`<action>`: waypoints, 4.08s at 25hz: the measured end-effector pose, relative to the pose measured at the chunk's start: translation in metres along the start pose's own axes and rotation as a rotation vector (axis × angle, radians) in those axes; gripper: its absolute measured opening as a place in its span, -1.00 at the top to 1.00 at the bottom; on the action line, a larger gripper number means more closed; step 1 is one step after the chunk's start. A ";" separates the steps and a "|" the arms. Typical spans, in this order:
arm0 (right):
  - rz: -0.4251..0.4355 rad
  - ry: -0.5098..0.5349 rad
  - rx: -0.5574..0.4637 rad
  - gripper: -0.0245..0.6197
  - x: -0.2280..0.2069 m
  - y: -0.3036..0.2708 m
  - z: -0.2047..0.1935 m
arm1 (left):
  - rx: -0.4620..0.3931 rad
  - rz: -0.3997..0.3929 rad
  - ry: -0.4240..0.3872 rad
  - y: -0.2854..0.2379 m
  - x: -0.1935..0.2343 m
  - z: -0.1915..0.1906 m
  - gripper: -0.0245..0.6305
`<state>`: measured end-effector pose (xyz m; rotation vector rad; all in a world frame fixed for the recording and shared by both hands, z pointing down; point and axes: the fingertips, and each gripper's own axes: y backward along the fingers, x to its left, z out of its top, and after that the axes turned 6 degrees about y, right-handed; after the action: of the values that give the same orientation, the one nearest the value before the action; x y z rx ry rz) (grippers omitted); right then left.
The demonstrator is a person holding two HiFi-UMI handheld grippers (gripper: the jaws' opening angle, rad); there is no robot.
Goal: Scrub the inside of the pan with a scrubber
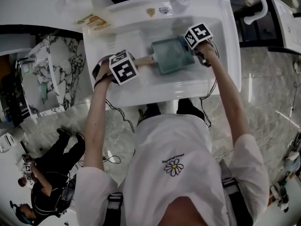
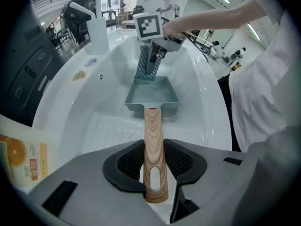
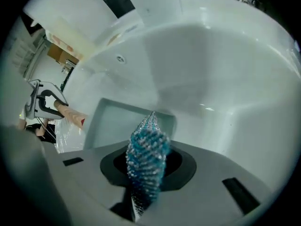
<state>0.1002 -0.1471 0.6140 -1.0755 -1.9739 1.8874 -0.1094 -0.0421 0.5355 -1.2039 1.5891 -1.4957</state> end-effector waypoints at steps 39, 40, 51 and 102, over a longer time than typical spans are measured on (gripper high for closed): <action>0.408 -0.224 0.026 0.73 0.119 -0.038 0.060 | 0.006 0.024 -0.028 0.001 0.009 0.000 0.50; 0.416 -0.222 0.026 0.73 0.122 -0.038 0.061 | 0.007 0.024 -0.030 0.001 0.009 0.001 0.50; 0.412 -0.214 0.010 0.73 0.114 -0.029 0.059 | 0.012 0.026 -0.041 0.001 0.010 0.000 0.50; 0.482 -0.299 0.012 0.73 0.125 -0.033 0.033 | 0.018 0.054 -0.048 0.004 0.012 0.002 0.50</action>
<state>-0.0207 -0.0923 0.5982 -1.4417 -1.9729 2.4244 -0.1134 -0.0541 0.5329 -1.1696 1.5606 -1.4339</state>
